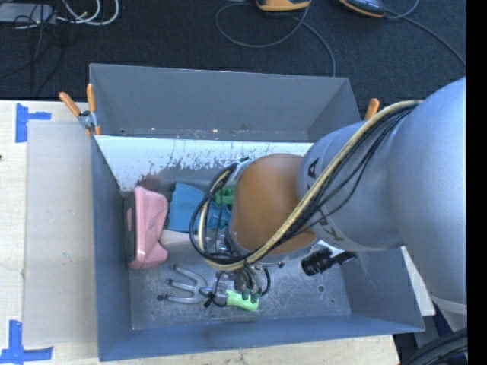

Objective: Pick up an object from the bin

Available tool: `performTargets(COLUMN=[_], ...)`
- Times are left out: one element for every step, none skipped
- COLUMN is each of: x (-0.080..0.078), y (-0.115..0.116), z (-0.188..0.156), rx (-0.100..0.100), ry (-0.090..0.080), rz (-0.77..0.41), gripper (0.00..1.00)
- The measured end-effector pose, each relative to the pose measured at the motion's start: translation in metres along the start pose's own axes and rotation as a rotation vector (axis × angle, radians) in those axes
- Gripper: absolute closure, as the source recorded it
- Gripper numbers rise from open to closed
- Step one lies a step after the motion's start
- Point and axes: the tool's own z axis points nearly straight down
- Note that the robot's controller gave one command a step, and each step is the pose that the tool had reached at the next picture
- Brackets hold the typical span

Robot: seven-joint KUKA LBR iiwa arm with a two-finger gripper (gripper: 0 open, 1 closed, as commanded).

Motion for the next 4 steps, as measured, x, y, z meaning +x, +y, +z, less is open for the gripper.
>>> performTargets(x=[0.003, 0.014, 0.014, 0.015], y=[-0.001, -0.010, -0.010, -0.011], z=[0.055, 0.054, 0.054, 0.046], rx=[0.004, 0.002, 0.002, 0.005], ry=[0.006, 0.005, 0.005, 0.010], rz=[0.085, 0.126, 0.126, 0.127], gripper=[0.00, 1.00, 1.00, 1.00])
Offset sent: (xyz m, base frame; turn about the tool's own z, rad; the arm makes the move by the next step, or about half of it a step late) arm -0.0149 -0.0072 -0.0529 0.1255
